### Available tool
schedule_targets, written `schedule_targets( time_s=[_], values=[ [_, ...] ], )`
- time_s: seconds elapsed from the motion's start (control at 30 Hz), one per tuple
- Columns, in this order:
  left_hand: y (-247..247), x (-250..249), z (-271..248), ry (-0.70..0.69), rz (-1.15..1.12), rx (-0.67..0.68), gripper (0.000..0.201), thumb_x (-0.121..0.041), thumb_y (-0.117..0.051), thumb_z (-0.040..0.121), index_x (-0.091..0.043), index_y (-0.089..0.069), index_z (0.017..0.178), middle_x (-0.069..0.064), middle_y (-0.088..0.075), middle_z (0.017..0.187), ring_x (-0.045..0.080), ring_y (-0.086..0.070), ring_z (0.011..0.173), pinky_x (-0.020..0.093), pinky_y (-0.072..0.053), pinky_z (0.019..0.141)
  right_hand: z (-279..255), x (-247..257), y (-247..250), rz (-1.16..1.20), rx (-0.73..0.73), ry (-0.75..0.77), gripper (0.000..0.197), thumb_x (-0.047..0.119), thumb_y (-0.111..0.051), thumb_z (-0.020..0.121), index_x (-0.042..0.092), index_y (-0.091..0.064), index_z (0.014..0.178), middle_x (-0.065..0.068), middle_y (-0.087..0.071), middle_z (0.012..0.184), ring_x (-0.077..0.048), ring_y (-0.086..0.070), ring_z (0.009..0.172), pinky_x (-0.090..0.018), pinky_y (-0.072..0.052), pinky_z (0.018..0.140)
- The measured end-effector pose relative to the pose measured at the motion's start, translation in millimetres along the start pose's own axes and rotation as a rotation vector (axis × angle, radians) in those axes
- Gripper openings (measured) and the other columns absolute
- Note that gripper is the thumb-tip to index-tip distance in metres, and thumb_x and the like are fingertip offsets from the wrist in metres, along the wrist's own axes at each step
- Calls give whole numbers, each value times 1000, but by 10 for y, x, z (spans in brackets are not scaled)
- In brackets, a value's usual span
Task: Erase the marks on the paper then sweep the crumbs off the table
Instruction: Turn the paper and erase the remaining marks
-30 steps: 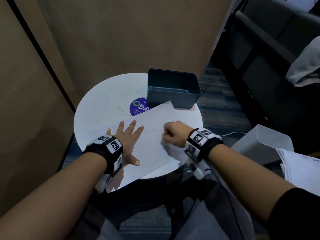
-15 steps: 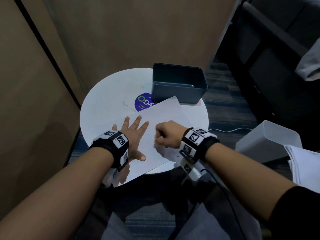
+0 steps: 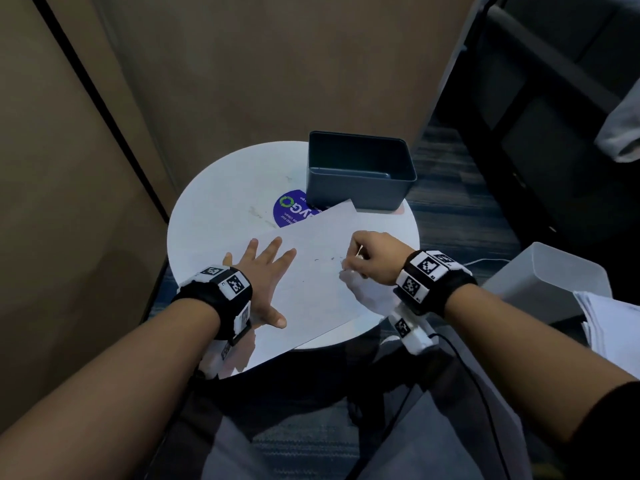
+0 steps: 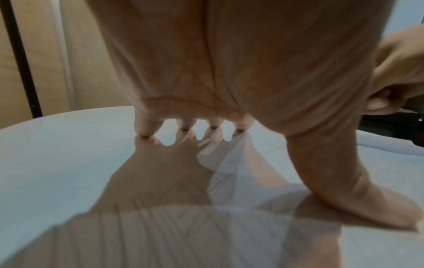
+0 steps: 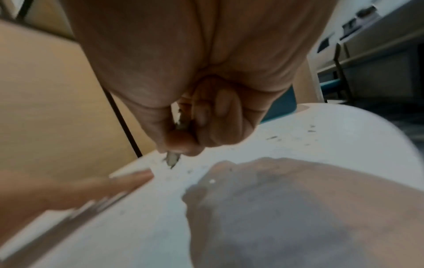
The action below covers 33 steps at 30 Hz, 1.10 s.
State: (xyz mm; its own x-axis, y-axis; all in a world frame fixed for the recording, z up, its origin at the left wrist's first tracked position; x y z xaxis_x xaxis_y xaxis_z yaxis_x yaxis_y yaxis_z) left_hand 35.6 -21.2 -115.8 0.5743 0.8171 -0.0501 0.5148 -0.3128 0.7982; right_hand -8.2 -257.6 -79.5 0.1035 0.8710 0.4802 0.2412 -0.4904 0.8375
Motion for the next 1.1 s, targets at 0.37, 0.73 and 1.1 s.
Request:
schedule_targets(
  time_s=[0.37, 0.73, 1.1],
  values=[
    [111, 133, -191, 14, 18, -175, 121, -84, -65, 61, -37, -4, 154, -2, 10, 164, 28, 5, 152, 63, -12, 116, -236, -382, 175, 104, -135, -172, 11, 28, -59, 94, 19, -59, 89, 4, -71, 68, -4, -56, 50, -22, -40, 52],
    [-31, 18, -61, 33, -20, -8, 132, -81, -70, 60, -48, 22, 149, -10, 34, 158, 38, 21, 148, 74, -9, 110, 9, 243, -448, 56, -18, -12, 7, 29, -59, 76, 23, -57, 74, 7, -68, 79, -14, -64, 73, -33, -56, 65],
    [-41, 28, -69, 43, -35, 8, 131, -80, -71, 60, -49, 22, 148, -11, 36, 157, 36, 24, 148, 73, -6, 110, 123, -102, 39, -4, -89, -53, 14, 22, -68, 85, 17, -58, 76, 4, -63, 80, -15, -58, 73, -23, -42, 59]
  ],
)
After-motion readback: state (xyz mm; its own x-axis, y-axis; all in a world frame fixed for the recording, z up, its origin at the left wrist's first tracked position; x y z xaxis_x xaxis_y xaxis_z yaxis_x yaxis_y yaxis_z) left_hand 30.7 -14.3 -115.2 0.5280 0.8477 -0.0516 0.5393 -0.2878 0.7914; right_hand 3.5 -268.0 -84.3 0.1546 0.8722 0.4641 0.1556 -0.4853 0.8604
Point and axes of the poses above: each hand's wrist, its own z-axis towards the middle knuckle, its own y-axis out of the back of the hand, x = y × z, the point moved 3 cm from there along z, towards the middle knuckle
